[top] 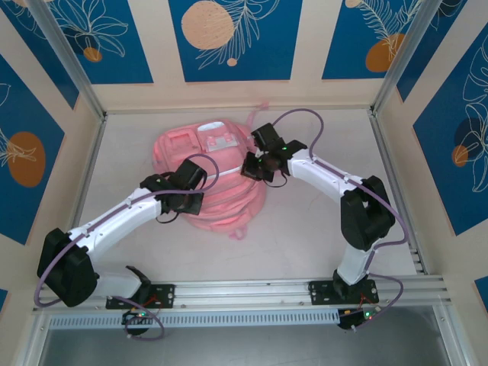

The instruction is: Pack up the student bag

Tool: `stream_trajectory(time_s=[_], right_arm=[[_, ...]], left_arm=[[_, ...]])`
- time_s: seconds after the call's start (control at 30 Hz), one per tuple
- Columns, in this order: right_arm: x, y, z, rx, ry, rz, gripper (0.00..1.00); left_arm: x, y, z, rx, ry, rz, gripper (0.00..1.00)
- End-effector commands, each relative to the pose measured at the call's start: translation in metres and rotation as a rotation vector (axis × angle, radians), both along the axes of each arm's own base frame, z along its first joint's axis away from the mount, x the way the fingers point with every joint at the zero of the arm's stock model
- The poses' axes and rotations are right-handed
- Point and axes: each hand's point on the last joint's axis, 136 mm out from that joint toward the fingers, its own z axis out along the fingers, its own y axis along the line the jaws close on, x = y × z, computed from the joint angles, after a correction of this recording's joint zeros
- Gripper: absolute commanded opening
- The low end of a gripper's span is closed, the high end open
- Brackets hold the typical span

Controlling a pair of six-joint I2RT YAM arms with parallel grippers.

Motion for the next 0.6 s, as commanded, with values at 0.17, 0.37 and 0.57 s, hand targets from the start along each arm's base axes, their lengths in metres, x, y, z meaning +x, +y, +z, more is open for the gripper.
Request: stream_trajectory(time_s=[0.17, 0.37, 0.57], right_arm=[[0.028, -0.050, 0.017, -0.016, -0.104, 0.059, 0.03], [0.034, -0.054, 0.023, -0.026, -0.165, 0.177, 0.02], [0.029, -0.049, 0.029, 0.001, -0.193, 0.253, 0.08]], left_arm=[[0.025, 0.012, 0.020, 0.027, -0.097, -0.063, 0.00], [0.060, 0.023, 0.026, 0.068, -0.187, -0.079, 0.00], [0.080, 0.028, 0.026, 0.017, -0.161, -0.050, 0.00]])
